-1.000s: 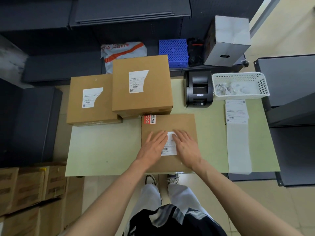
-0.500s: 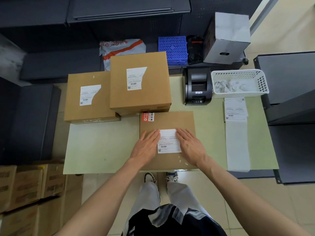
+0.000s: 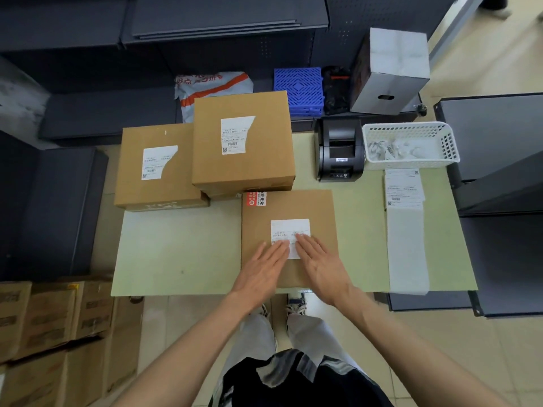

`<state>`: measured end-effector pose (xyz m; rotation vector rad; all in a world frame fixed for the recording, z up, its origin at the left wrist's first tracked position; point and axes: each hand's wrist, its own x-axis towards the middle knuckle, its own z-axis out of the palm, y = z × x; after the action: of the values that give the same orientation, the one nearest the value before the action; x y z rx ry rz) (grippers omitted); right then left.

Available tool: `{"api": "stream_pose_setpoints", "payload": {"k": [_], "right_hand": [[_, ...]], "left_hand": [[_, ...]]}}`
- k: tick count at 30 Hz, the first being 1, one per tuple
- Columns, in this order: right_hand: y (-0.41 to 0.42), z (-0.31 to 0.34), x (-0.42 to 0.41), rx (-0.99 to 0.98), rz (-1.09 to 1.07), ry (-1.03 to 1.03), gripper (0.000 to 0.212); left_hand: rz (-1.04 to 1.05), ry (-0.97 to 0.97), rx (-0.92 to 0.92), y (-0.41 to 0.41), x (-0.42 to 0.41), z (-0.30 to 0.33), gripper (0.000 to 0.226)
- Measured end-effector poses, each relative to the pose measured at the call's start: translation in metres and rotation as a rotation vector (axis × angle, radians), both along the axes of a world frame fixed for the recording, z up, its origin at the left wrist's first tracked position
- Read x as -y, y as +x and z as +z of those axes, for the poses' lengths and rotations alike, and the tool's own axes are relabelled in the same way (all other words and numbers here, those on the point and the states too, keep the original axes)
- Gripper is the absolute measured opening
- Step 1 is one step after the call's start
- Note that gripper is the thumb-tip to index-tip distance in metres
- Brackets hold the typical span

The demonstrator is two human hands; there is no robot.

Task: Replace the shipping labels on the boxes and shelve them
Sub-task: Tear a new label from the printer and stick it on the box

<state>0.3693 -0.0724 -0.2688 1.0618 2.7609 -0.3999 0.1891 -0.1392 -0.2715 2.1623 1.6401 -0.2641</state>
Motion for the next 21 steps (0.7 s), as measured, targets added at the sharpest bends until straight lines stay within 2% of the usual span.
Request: {"api": "stream_pose_setpoints", "payload": {"k": [7, 17, 21], "right_hand": [[0.006, -0.015, 0.033, 0.077, 0.005, -0.016, 0.063], [0.036, -0.011, 0.031, 0.133, -0.007, 0.073, 0.059], [0.043, -0.005, 0.029, 0.171, -0.018, 0.101, 0.071]], "left_hand": [[0.006, -0.050, 0.023, 0.014, 0.021, -0.009, 0.079], [0.064, 0.023, -0.027, -0.008, 0.039, -0.015, 0.075], [0.102, 0.014, -0.033, -0.009, 0.042, -0.014, 0.079]]}}
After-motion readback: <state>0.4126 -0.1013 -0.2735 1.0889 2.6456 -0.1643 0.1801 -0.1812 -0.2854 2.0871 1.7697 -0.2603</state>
